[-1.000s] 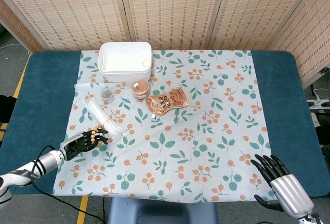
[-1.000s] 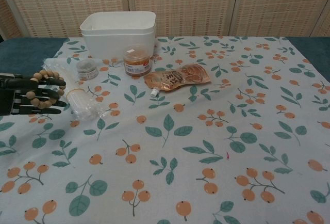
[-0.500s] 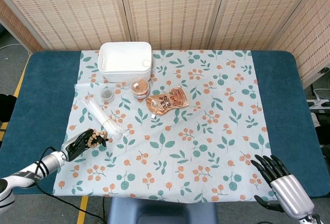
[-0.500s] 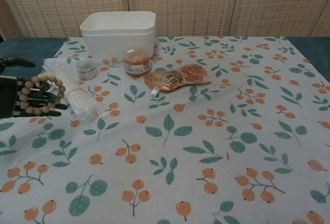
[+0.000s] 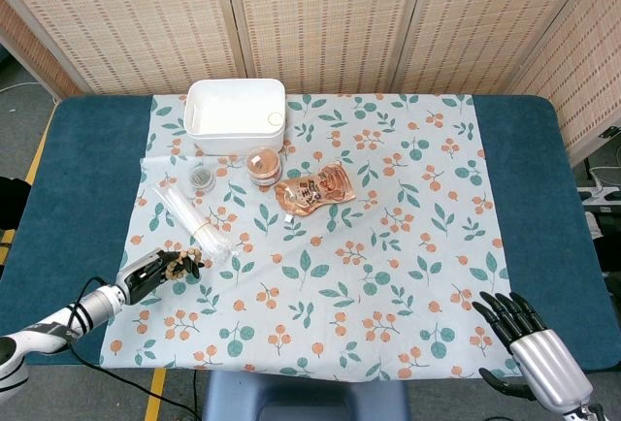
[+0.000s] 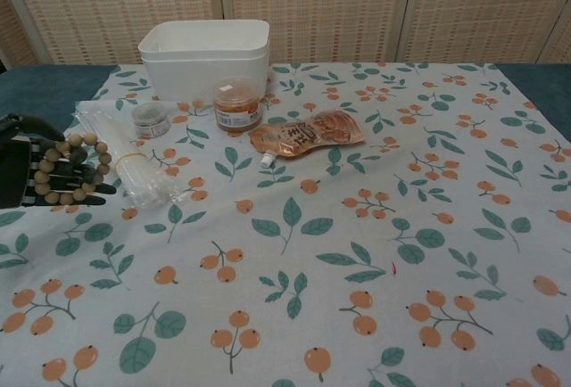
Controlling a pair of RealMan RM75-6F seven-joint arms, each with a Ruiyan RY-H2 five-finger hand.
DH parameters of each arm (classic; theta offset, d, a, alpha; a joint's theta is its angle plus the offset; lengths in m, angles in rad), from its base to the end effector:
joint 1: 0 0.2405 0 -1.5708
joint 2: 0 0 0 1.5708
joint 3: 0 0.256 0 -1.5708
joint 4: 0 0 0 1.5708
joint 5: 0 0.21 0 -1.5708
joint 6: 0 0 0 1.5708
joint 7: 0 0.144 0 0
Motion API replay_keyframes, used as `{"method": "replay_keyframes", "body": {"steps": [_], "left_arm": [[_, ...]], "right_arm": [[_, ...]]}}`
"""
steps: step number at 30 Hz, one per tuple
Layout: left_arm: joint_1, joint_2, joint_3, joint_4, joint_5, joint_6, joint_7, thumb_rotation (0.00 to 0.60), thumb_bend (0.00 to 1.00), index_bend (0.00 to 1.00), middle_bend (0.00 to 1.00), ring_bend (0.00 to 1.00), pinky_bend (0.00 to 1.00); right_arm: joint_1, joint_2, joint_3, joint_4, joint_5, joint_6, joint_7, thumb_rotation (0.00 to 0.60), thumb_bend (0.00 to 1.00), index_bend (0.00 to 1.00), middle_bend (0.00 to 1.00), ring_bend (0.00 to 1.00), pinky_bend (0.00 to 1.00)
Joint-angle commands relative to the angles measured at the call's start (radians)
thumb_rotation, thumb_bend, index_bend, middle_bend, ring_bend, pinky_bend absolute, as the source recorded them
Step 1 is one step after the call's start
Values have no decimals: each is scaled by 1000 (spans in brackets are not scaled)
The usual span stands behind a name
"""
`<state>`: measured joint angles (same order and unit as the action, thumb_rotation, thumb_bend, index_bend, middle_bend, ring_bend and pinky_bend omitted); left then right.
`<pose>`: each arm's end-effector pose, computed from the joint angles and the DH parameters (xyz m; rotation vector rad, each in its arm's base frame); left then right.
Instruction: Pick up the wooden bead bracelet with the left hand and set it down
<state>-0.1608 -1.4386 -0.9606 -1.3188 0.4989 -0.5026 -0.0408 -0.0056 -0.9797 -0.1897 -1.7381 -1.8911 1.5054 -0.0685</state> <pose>-0.2621 0.3062 0.0570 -1.0405 -2.7076 -1.0830 -0.2743 -0.0930 0.1463 1.7838 -0.9329 0.8548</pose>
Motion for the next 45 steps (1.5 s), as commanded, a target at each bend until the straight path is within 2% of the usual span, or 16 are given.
{"method": "replay_keyframes", "body": {"steps": [1,4,8,10,13,16,18,26,30,32,36,39,42,45], "left_arm": [[0,-1,0,-1,-2,1,-2,239,727,567,487,183,0],[2,-1,-1,-2,-5,-3,-2,242,794,568,487,183,0],[7,-6,-9,-2,-17,-19,-3,241,974,536,485,183,0],[9,-8,-12,1,-23,-31,-3,258,1000,512,482,183,0],[8,-12,-13,-1,-16,-27,12,364,1000,479,479,183,0],[9,-14,-14,0,-23,-37,10,544,1000,456,478,183,0],[8,-16,-16,0,-22,-38,16,596,1000,442,478,183,0],[15,-33,-37,18,-24,-77,72,600,1000,270,404,144,0],[19,-40,-43,33,-34,-96,84,600,967,237,377,134,0],[22,-43,-45,38,-35,-99,93,572,868,233,371,132,0],[23,-44,-38,42,-51,-96,68,385,633,244,369,131,0],[20,-40,-26,47,-66,-94,31,243,584,298,410,146,0],[26,-44,-21,50,-56,-87,47,222,570,319,477,167,0],[46,-65,-22,44,-19,-44,122,215,560,319,481,174,0]], "right_arm": [[-1,1,-1,1,-3,2,0,461,204,0,0,0,0],[-2,1,0,1,-3,6,2,461,204,0,0,0,0],[-3,2,1,2,-4,10,6,462,204,0,0,0,0],[-4,3,1,3,-5,13,8,462,204,0,0,0,0],[-5,4,1,4,-6,16,11,462,204,0,0,0,0],[-6,5,1,5,-8,20,13,461,205,0,0,0,0],[-7,5,1,6,-9,21,14,461,205,0,0,0,0],[-9,6,1,7,-10,23,15,462,204,0,0,0,0],[-9,6,1,6,-11,22,14,462,204,0,0,0,0],[-9,6,0,7,-12,21,13,461,205,0,0,0,0],[-9,6,1,6,-11,20,12,461,204,0,0,0,0],[-9,5,1,6,-11,20,11,461,204,0,0,0,0],[-10,6,1,6,-11,20,10,462,204,0,0,0,0],[-10,5,0,6,-13,20,9,462,204,0,0,0,0]]}}
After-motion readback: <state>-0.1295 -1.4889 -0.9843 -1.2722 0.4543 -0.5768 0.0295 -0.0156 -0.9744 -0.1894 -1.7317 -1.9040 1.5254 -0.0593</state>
